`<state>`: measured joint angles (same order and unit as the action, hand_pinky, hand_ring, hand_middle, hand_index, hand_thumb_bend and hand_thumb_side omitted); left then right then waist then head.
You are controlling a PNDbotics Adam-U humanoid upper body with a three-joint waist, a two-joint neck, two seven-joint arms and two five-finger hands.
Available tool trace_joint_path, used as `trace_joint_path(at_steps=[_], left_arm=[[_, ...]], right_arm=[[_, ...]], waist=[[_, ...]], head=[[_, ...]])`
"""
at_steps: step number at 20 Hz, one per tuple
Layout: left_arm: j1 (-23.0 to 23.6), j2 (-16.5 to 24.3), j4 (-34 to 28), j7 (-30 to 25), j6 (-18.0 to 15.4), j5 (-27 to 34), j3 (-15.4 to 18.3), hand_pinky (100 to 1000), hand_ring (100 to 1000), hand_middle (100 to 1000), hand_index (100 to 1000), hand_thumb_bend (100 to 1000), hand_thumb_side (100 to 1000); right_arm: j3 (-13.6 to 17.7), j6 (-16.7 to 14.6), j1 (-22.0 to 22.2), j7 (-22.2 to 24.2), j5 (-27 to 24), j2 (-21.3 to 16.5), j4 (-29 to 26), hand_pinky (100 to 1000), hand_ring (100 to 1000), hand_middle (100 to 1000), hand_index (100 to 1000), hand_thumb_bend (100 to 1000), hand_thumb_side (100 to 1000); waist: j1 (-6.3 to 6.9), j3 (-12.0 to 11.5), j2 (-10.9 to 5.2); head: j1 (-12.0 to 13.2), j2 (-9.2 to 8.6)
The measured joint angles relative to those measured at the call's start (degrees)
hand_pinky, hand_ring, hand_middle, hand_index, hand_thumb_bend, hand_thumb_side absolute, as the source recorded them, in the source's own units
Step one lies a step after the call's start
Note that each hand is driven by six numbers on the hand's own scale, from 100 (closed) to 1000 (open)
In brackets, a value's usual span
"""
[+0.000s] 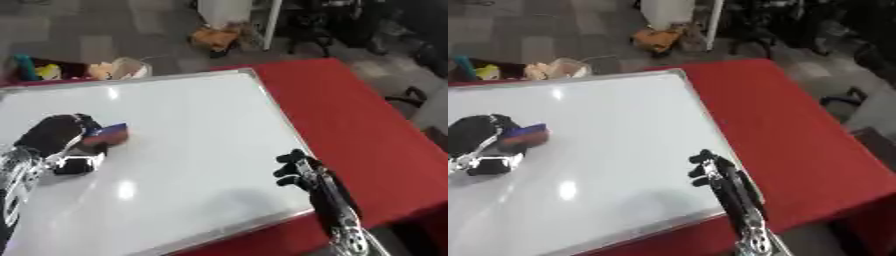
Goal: Wipe the whiteboard clean with a brush.
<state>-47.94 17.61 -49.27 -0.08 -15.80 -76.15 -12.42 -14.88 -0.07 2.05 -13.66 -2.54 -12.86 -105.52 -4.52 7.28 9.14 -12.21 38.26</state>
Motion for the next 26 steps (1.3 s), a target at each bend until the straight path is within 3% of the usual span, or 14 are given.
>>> trace_joint_path(at_steps=[1, 13, 22, 26], left_arm=[[-0.07, 0.0, 0.31, 0.37, 0.09, -0.43, 0.23, 531, 581, 591, 731, 737, 563], [-2.79, 2.06, 8.41, 6.96, 7.05, -9.33, 6.13, 553, 604, 609, 723, 730, 546], [-3.01, 3.84, 10.74, 9.45, 9.97, -12.6, 7.88, 562, 615, 617, 718, 745, 535], [-2.94, 4.11, 10.89, 10.12, 10.0, -13.65, 8.06, 577, 632, 631, 719, 775, 596]], right_arm=[[0.0, 0.0, 0.0, 0.0, 0.0, 0.0, 0.04, 604, 639, 483, 687, 100, 873], [-0.01, -0.14, 0.03, 0.14, 0.0, 0.02, 0.36, 604, 639, 483, 687, 100, 874], [0.0, -0.27, 0.04, 0.15, 0.0, 0.03, 0.67, 605, 639, 483, 688, 100, 875], [0.0, -0.3, 0.03, 0.13, 0.0, 0.03, 0.67, 605, 639, 483, 688, 100, 875]], waist=[[0.0, 0.01, 0.0], [0.17, 0.22, -0.19], [0.48, 0.16, -0.32], [0.47, 0.09, -0.32]], head=[[-0.01, 0.0], [-0.11, 0.01], [-0.55, 0.01], [-0.59, 0.01]])
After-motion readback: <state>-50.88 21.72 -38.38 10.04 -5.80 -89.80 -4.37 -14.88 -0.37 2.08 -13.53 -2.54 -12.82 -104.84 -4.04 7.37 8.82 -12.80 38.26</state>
